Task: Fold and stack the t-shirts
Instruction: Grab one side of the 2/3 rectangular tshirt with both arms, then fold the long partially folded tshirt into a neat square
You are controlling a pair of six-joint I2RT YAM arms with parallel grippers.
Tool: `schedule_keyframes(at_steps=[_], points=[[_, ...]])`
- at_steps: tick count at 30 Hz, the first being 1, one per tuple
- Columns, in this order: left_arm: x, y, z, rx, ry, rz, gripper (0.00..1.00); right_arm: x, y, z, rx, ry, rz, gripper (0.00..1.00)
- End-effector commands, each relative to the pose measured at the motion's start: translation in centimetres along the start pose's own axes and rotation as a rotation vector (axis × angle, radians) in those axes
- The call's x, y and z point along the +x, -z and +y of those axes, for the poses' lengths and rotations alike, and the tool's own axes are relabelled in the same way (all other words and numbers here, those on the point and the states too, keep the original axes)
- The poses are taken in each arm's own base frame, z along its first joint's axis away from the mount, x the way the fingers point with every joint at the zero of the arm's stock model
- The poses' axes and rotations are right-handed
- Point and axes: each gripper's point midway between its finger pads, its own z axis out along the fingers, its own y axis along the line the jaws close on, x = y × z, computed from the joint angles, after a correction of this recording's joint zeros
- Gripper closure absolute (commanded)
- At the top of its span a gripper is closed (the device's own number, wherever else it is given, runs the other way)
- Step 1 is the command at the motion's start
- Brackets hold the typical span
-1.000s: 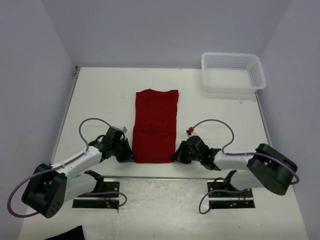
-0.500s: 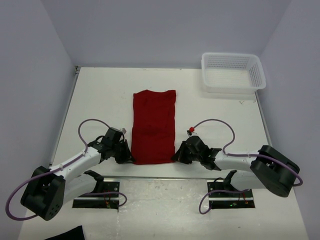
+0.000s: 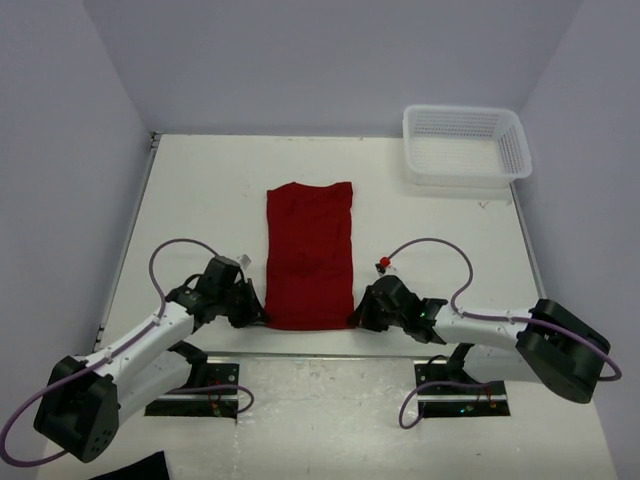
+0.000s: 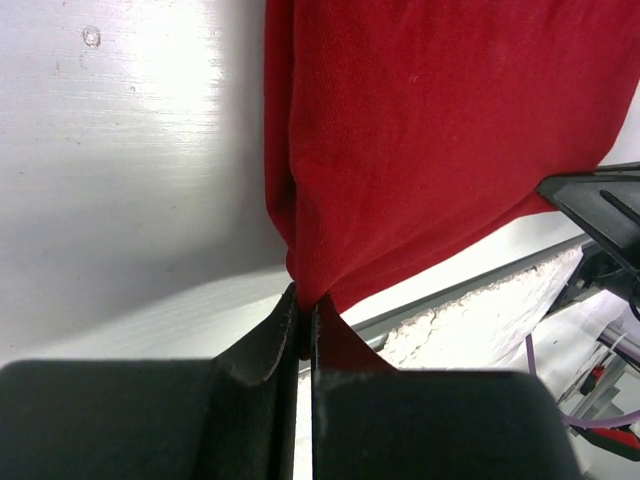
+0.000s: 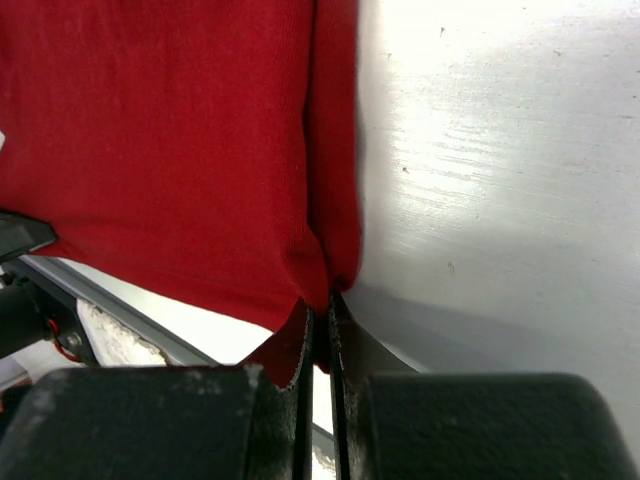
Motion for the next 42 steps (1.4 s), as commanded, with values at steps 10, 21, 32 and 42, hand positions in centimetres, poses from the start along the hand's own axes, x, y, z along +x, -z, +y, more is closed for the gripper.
schedule_keyframes(at_steps=[10,21,32,42], points=[[0.2,1.8,-0.4,0.022,-0.031,-0.015,1.0,-1.0,1.9,-2.3,0.193,0.182,-0.05,1.0],[-0.7,2.9,-2.1,0.083,-0.053,-0.063,1.0,-4.7,6.4,2.7,0.128,0.272,-0.137,1.0],[-7.6,5.8,-7.0,0.081,-0.151,-0.242,1.0,-8.2,7.0,6.5,0.163,0.374,-0.189,1.0],[-16.2,5.7,-12.3,0.079,-0.143,-0.359,1.0,-17.4,6.1,9.1,0.231,0.416,-0.233,1.0]])
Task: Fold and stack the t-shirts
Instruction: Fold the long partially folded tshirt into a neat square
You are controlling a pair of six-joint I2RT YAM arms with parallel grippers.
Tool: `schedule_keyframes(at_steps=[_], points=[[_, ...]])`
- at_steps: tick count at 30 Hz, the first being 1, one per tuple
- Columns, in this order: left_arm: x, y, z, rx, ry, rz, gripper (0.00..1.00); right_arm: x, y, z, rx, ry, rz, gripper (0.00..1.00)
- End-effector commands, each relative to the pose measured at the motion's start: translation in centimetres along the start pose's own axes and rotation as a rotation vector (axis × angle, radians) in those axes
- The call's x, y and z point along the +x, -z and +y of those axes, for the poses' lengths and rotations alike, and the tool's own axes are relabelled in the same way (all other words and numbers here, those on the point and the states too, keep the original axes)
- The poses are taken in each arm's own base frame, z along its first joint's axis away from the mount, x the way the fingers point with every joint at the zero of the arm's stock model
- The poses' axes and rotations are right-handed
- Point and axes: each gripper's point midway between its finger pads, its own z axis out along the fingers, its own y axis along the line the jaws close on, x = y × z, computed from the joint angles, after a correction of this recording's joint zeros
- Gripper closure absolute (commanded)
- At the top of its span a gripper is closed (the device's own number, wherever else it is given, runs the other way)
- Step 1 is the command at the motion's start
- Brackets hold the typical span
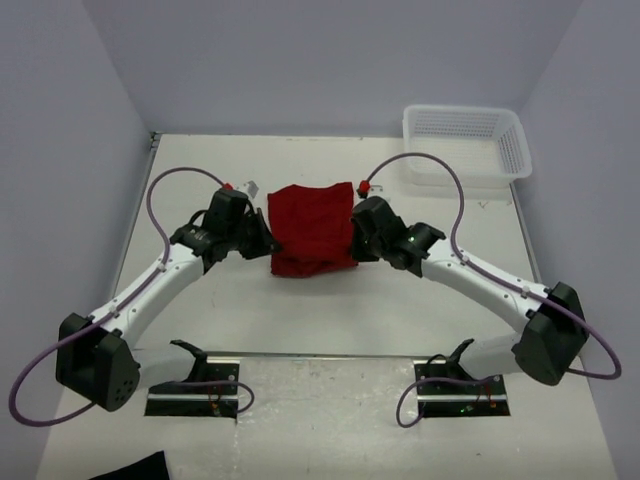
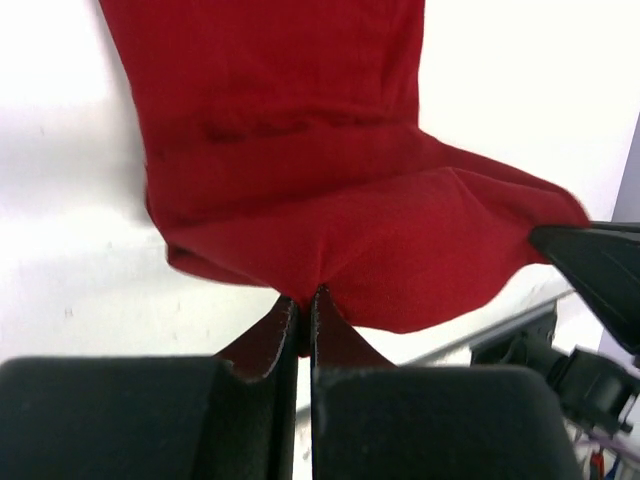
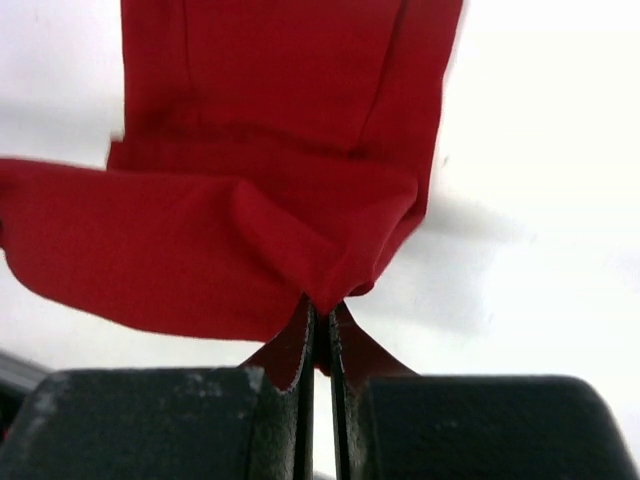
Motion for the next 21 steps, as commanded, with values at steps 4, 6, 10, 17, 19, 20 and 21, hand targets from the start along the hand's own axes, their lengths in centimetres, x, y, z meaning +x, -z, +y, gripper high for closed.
schedule_keyframes(at_steps=[4,6,10,17,19,20,21], points=[[-6.1,-3.5,-0.5,-0.03,0.004,-0.077,1.0,-7.2,-1.8,-1.4,0.037,0.074,-0.04,1.0],[-8.1,-4.0,-1.2,-0.018,-0.001,-0.102,1.0,-8.8,-3.2,-1.7,0.036,0.078,-0.023,1.0],[-11.5,-6.5,-0.7,-0.034,0.028,-0.103,1.0,-10.9,-6.0,-2.3,0.018,0.083,0.016,1.0],[-16.0,-9.5,2.1,-0.049,0.108,-0.127,1.0,-15.2,-10.5,-3.6,-0.013,0.094,0.034,1.0],[-17.4,-10.4,2.3,-0.053,0.121,-0.128,1.0,-16.5,-11.6,-3.4,-0.04,0.098,0.034,1.0],[-17.9,-10.8,2.2,-0.044,0.124,-0.132,1.0,-17.2,-12.1,-4.0,-0.037,0.089,0.032,1.0],[-17.9,-12.1,2.6,-0.045,0.128,-0.115,1.0,-16.0,-13.9,-4.4,-0.05,0.081,0.098,1.0]])
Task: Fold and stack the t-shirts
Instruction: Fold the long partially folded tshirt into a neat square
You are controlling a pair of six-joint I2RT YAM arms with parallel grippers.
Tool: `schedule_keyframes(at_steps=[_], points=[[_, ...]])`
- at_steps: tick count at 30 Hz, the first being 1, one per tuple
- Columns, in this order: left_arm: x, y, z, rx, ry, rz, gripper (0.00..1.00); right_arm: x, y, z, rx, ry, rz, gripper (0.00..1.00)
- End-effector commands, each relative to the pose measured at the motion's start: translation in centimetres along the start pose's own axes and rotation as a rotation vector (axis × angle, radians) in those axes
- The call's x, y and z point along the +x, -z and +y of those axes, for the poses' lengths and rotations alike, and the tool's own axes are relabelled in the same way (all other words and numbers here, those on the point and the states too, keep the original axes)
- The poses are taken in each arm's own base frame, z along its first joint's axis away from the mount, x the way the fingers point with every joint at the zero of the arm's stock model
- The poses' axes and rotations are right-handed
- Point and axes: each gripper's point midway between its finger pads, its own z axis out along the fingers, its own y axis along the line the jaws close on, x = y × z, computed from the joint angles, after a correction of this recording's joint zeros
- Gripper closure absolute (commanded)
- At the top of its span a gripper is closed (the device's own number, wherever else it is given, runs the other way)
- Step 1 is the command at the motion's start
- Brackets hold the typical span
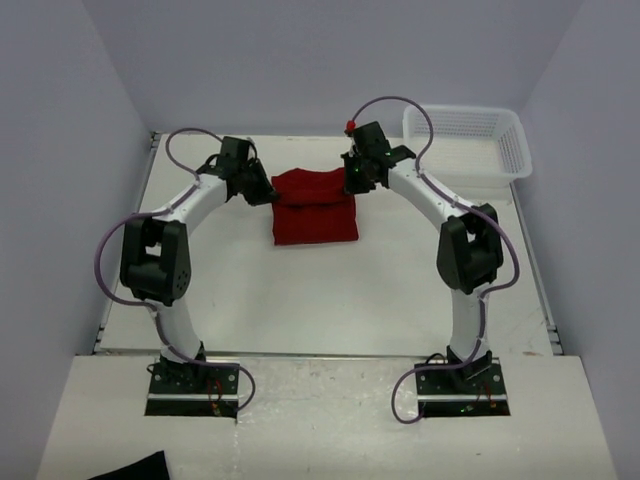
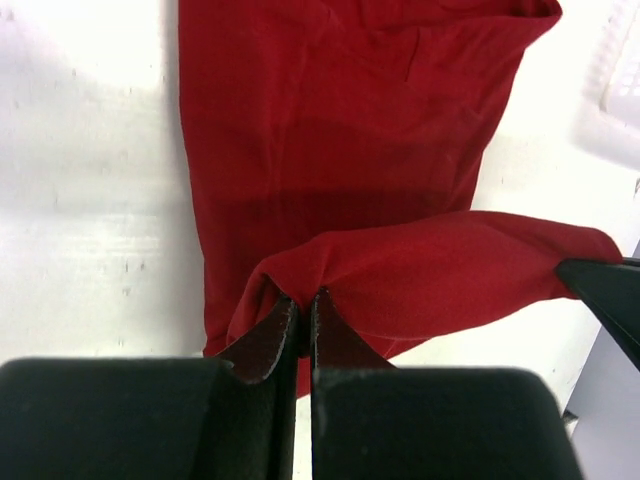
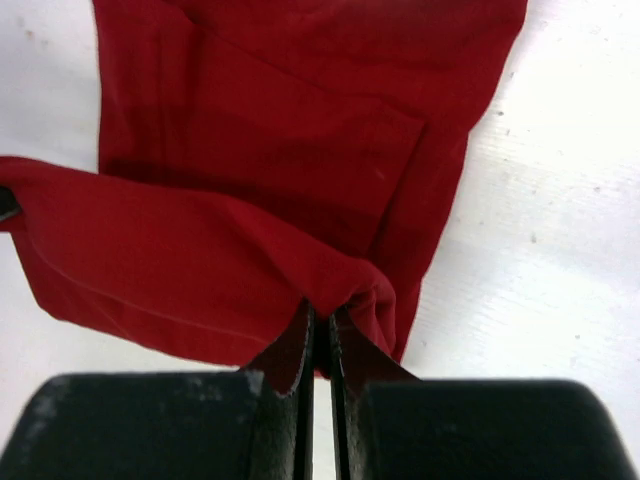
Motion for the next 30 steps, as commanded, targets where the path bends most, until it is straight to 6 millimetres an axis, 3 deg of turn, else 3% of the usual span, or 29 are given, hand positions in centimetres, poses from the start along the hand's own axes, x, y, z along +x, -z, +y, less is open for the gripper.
schedule_keyframes(at_steps=[1,2,4,5,6,15,19,20,21,23,25,27,28,30], points=[[-4.1,-2.0,-1.5,0.053,-0.01,-0.059,1.0,-3.9,-0.3,-0.6,-0.047,0.033,-0.019,1.0],[-4.9,-1.5,-2.4,0.071,-0.022,-0.073,1.0,-4.4,-0.9,-0.9,-0.042,0.036,-0.016,1.0],[-6.3,-3.6,-2.8,0.067,-0.041,-0.066,1.0,-5.6,-2.4,-1.5,-0.047,0.029,-0.014,1.0],[-6.2,-5.1,-1.9,0.045,-0.03,-0.05,1.0,-5.8,-2.8,-1.9,-0.041,0.024,-0.005,1.0],[-7.6,-4.9,-2.9,0.06,-0.041,-0.074,1.0,-6.2,-3.5,-2.0,-0.052,0.02,-0.004,1.0],[-8.9,-3.7,-5.1,0.134,-0.068,-0.117,1.0,-6.5,-2.7,-1.9,-0.064,0.02,-0.018,1.0],[-8.3,-2.6,-5.3,0.126,-0.07,-0.109,1.0,-5.9,-1.6,-1.8,-0.055,0.017,-0.021,1.0],[-8.0,-1.8,-5.3,0.123,-0.072,-0.117,1.0,-6.5,-0.2,-1.6,-0.052,0.018,-0.051,1.0],[-7.8,-1.3,-5.5,0.124,-0.073,-0.122,1.0,-5.6,-0.2,-1.7,-0.048,0.012,-0.033,1.0],[-7.2,0.2,-5.8,0.137,-0.075,-0.125,1.0,-5.9,1.7,-1.2,-0.05,0.012,-0.06,1.0],[-6.8,2.3,-6.7,0.154,-0.087,-0.146,1.0,-4.6,2.3,-0.8,-0.049,0.01,-0.037,1.0],[-5.0,2.9,-6.2,0.141,-0.084,-0.128,1.0,-3.1,3.9,-0.1,-0.048,0.008,-0.032,1.0],[-4.7,4.4,-6.7,0.156,-0.089,-0.144,1.0,-2.9,4.5,0.3,-0.058,0.013,-0.048,1.0],[-2.4,4.7,-5.7,0.137,-0.082,-0.112,1.0,-0.7,5.9,0.8,-0.045,0.012,-0.041,1.0]])
